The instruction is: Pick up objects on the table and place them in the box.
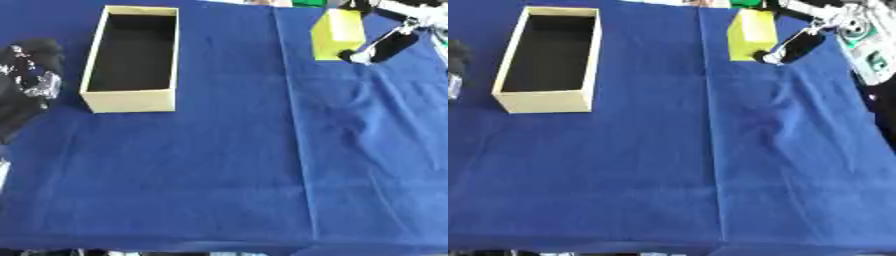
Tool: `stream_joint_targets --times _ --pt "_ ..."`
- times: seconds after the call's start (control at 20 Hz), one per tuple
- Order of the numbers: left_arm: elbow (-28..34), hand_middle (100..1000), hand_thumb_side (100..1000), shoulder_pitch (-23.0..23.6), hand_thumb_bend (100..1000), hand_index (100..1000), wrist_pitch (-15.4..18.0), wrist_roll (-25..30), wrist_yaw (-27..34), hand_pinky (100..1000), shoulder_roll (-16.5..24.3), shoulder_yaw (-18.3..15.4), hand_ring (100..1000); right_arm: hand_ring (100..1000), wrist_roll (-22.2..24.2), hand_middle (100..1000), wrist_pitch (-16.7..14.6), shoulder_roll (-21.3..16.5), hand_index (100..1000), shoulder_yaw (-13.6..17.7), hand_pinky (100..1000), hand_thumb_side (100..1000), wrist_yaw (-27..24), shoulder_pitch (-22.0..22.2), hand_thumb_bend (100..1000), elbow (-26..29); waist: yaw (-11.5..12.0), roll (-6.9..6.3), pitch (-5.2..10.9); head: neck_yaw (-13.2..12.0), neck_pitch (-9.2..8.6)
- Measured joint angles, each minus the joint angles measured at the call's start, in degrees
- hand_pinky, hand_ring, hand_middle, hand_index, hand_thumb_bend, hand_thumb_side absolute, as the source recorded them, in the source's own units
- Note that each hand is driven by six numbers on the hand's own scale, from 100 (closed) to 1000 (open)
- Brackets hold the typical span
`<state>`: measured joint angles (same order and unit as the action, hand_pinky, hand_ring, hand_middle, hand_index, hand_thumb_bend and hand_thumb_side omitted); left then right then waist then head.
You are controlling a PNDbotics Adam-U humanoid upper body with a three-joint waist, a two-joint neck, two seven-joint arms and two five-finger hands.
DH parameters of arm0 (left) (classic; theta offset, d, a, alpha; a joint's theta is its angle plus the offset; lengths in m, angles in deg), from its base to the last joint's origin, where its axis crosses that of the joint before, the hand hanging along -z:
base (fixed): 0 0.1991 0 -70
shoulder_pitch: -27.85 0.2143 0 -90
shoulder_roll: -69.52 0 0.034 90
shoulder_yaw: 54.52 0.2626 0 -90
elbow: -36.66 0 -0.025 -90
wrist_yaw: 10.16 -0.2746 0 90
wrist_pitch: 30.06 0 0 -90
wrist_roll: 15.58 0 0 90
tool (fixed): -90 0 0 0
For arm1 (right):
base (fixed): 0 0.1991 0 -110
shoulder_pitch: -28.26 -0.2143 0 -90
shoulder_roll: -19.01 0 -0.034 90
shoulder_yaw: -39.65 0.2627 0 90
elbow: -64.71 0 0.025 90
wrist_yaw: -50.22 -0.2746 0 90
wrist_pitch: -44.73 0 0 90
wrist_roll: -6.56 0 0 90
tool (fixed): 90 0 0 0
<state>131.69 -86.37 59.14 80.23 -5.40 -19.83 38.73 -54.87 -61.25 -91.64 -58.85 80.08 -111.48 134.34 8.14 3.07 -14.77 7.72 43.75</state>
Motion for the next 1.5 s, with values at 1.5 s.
stream_joint_targets --times 1.5 --pt "0.0 714 247 -2.3 100 764 0.2 3.2 0.9 575 -2.6 2.5 787 782 0.3 602 -5.5 22.8 665 -4.5 772 100 7.9 -14.1 100 -9.6 7.9 0.94 -0.04 6.7 -0.55"
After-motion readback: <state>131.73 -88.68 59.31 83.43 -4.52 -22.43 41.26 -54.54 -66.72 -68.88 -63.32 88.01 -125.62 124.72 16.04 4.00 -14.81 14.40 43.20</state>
